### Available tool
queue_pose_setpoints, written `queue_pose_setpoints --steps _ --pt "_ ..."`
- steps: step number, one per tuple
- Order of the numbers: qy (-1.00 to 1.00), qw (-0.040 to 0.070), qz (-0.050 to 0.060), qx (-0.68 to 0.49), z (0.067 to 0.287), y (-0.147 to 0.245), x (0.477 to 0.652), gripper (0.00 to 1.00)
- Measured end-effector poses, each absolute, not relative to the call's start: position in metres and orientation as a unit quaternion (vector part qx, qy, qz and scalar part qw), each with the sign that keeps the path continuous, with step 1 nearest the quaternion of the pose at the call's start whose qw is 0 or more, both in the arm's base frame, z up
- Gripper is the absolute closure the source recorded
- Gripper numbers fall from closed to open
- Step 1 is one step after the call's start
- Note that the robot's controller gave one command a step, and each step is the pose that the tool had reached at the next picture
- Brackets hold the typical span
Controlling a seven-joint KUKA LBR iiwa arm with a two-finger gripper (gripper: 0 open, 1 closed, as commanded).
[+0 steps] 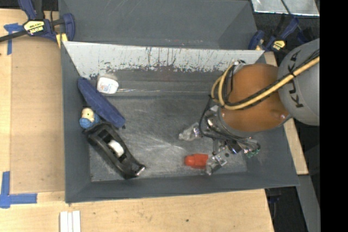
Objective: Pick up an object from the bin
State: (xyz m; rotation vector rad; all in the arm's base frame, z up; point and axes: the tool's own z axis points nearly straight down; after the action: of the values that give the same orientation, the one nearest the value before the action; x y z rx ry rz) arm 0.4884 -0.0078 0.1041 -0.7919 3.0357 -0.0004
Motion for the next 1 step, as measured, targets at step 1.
queue_pose_setpoints --steps 1 --pt "0.979 0.004 -0.001 -0.205 0.0753 -0.0126 0.4906 0.00"
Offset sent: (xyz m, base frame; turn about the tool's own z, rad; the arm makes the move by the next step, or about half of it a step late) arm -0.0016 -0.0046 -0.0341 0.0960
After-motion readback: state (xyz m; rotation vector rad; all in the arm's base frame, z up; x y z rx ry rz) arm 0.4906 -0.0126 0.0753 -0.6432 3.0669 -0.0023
